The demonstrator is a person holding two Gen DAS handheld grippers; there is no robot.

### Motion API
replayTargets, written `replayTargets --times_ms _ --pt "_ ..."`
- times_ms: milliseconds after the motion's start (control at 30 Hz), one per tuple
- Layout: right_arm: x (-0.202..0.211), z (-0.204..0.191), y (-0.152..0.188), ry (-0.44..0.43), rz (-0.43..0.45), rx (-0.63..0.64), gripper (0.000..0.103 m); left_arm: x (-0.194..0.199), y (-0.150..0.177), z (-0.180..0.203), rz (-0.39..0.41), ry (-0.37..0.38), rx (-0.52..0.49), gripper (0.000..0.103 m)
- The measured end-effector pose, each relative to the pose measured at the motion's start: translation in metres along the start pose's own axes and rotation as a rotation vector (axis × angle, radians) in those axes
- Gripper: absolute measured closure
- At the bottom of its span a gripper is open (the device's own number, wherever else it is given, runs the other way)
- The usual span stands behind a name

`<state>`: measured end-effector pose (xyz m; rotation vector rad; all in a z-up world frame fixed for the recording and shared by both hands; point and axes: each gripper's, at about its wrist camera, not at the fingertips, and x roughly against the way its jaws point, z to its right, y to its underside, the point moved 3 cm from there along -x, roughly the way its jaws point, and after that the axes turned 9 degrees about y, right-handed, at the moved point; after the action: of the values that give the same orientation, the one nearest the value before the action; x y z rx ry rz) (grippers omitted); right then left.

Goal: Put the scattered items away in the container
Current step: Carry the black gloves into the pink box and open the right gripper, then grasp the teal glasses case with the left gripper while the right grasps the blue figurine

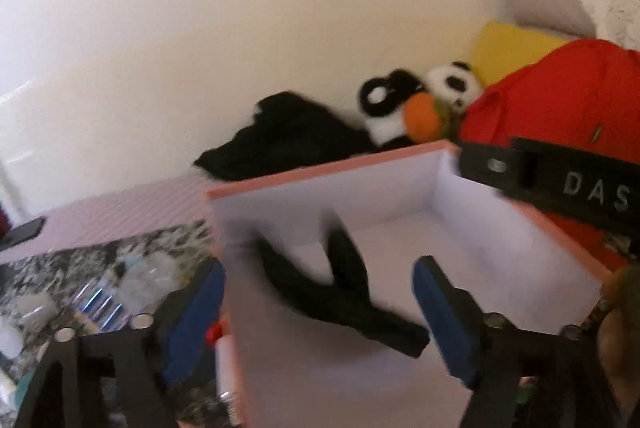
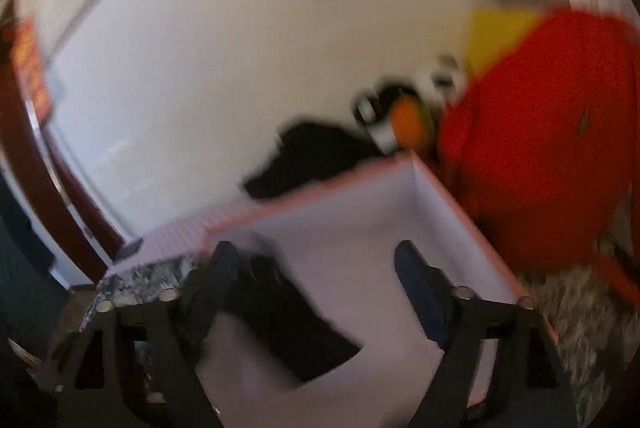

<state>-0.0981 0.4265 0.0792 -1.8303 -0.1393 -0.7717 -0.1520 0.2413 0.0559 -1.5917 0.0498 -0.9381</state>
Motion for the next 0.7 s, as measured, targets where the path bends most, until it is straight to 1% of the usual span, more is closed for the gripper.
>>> replayTargets --times_ms 67,167,300,367,433,467,567,600,667,700 --pt "0.007 0.012 0.011 0.038 -0.025 0.016 0.018 0.018 0.011 -0.018 0.003 -0.026 0.03 0.01" --pt "0.017 0.03 0.027 0.094 -0.062 0.04 0.015 0.041 0.04 -0.047 -0.011 -0.071 0.069 0.006" --pt "0.03 0.054 0.049 0.17 -0.112 0.071 0.006 0.059 0.096 -0.083 -0.061 -0.108 0.124 0.006" --pt "0.037 0.066 0.06 0.208 -0.137 0.087 0.006 0.059 0.119 -0.1 -0.108 -0.137 0.162 0.006" --pt "0.042 0.08 0.077 0.245 -0.174 0.104 0.004 0.058 0.129 -0.113 -0.14 -0.121 0.199 0.006" --pt "0.039 0.093 0.108 0.258 -0.244 0.108 0.004 0.062 0.131 -0.117 -0.139 -0.12 0.198 0.006" --pt "0.026 0.127 0.171 0.198 -0.419 0.028 0.004 0.08 0.134 -0.126 -0.109 -0.149 0.16 0.006" --pt "0.021 0.134 0.184 0.206 -0.464 0.025 0.004 0.086 0.135 -0.13 -0.106 -0.159 0.158 0.006" --pt "0.011 0.148 0.217 0.288 -0.567 0.069 0.005 0.096 0.136 -0.138 -0.099 -0.173 0.164 0.006" --pt "0.005 0.149 0.23 0.302 -0.595 0.097 0.018 0.101 0.138 -0.144 -0.096 -0.173 0.179 0.006"
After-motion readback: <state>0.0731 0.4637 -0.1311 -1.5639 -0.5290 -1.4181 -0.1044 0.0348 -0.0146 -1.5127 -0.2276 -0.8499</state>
